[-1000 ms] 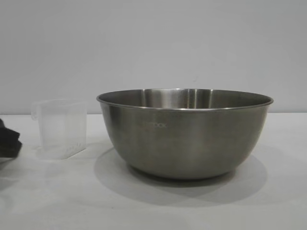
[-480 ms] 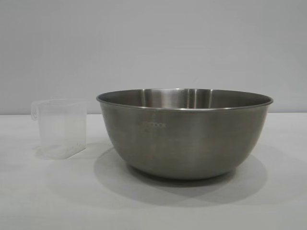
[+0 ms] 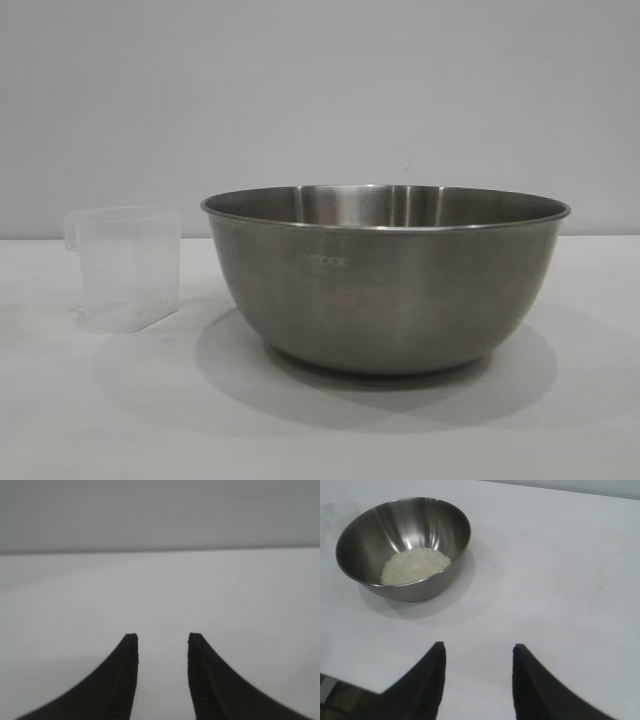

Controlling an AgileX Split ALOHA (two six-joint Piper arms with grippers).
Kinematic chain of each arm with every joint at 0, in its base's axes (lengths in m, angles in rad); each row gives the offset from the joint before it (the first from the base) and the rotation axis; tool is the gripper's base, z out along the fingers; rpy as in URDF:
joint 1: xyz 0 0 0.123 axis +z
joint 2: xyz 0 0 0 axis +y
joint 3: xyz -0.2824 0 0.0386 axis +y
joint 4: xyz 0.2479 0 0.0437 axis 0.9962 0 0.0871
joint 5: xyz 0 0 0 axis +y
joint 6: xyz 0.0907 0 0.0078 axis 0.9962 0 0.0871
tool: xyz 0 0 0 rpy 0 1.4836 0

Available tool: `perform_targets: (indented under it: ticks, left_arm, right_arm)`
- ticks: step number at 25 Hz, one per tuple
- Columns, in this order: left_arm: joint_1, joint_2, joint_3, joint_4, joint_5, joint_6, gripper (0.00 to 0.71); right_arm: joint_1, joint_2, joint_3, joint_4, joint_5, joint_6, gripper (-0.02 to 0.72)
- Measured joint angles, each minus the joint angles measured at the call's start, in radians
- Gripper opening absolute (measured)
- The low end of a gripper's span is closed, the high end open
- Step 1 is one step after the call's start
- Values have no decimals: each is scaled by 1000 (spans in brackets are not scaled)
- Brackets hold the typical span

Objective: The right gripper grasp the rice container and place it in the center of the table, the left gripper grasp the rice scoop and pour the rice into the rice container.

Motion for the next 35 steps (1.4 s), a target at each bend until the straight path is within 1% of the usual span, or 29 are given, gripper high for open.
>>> perform_targets:
  ticks: [3,6,8,10,12,14,15,17,18,19,20,21,22,24,27,31,35]
  left_arm:
    - [0,-144,2,74,183,-32,204]
    - [0,-327,4,140,384,-122,204]
    - [0,-460,5,220,483,-195,204]
    - [0,-578,10,340,571,-315,204]
    - [0,-691,11,483,654,-489,204]
    - [0,-803,11,683,700,-668,204]
    - [0,-855,11,781,704,-780,204]
    - [0,-935,11,1039,699,-1028,204]
    - [0,-968,11,1187,681,-1175,204]
    - [0,-988,11,1294,643,-1298,204]
    - [0,-1004,11,1374,595,-1367,204]
    - [0,-1012,11,1422,555,-1402,204]
    - [0,-1015,11,1453,517,-1431,204]
    - [0,-1017,11,1474,488,-1467,204]
    - [0,-1017,10,1474,495,-1484,204]
    - [0,-1017,10,1474,536,-1492,204]
    - [0,-1017,10,1474,539,-1492,204]
  right_arm:
    - [0,0,0,0,0,0,265]
    - [0,0,0,-1,0,0,265]
    - [0,0,0,-1,0,0,265]
    - [0,0,0,-1,0,0,265]
    - [0,0,0,-1,0,0,265]
    - [0,0,0,-2,0,0,265]
    - [0,0,0,-2,0,0,265]
    - [0,0,0,-2,0,0,265]
    - [0,0,0,-2,0,0,265]
    - [0,0,0,-2,0,0,265]
    - [0,0,0,-2,0,0,265]
    - [0,0,0,-2,0,0,265]
    - [0,0,0,-2,0,0,265]
    - [0,0,0,-2,0,0,265]
    - [0,0,0,-2,0,0,265]
    - [0,0,0,-2,0,0,265]
    - [0,0,0,-2,0,0,265]
